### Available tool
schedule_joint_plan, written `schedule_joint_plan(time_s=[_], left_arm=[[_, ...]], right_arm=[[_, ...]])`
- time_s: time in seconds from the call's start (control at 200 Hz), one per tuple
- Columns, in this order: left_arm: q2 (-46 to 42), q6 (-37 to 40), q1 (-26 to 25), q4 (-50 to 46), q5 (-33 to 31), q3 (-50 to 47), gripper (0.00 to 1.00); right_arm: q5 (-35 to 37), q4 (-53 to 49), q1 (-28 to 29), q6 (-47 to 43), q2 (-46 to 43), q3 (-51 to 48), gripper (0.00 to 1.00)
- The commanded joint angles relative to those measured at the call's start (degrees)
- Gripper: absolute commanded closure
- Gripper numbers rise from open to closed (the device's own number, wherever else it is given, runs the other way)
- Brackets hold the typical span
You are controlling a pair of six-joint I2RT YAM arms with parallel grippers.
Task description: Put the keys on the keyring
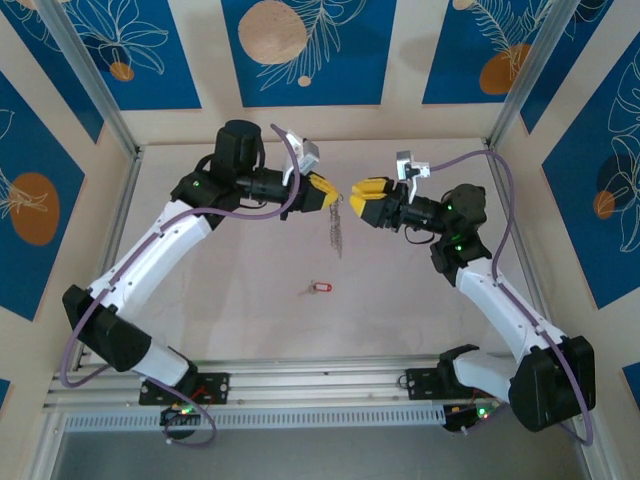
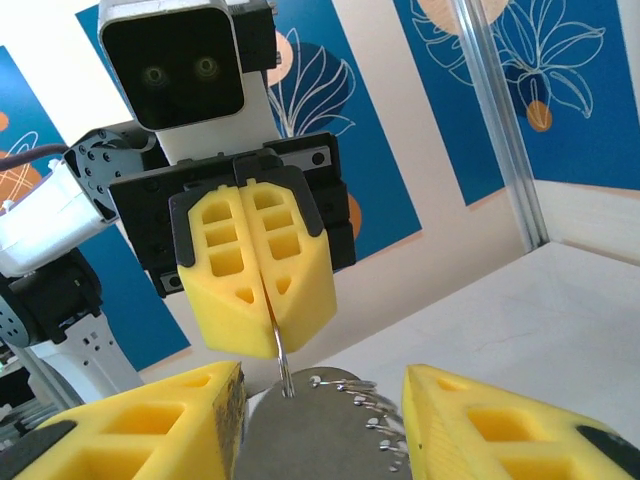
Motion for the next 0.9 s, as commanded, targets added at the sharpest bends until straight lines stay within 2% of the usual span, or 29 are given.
schedule_joint_plan(time_s=[0.0, 0.25, 0.35, 0.43, 0.62, 0.705, 0.76, 0.835, 0.895], left_arm=[[0.3, 2.0, -0.6, -1.3, 1.5, 2.3, 1.0], [0.3, 1.9, -0.6, -0.4, 1.0, 2.2, 1.0], [0.6, 1.7, -0.5, -0.1, 1.4, 2.3, 1.0], [0.5, 1.4, -0.6, 0.3, 1.6, 2.1, 1.0], [0.9, 1.3, -0.6, 0.2, 3.0, 2.7, 1.0], [0.1, -1.0, -0.7, 3.6, 2.7, 1.1, 1.0], [-1.4, -4.8, -0.7, 9.9, 0.2, -1.9, 0.81], [-4.4, -15.0, -0.4, 24.1, -9.3, -9.0, 0.55], [-6.5, -22.5, 0.1, 33.5, -14.1, -14.7, 0.45]], right_arm=[[0.2, 1.5, 1.6, -1.0, 0.8, 2.1, 0.54], [1.1, 1.8, 3.2, -1.4, 2.7, 2.3, 0.57], [1.7, 2.1, 3.6, -1.5, 3.2, 2.4, 0.6], [1.9, 2.9, 3.8, -1.1, 3.8, 2.4, 0.69], [2.8, 4.0, 3.7, -0.6, 4.1, 2.4, 1.0], [3.2, 5.0, 3.7, -0.1, 4.3, 2.2, 1.0], [4.2, 5.8, 3.6, 0.5, 4.1, 1.7, 1.0], [6.0, 7.5, 3.5, 1.2, 3.5, 0.3, 1.0], [7.4, 9.4, 3.5, 2.0, 3.2, -0.9, 1.0]])
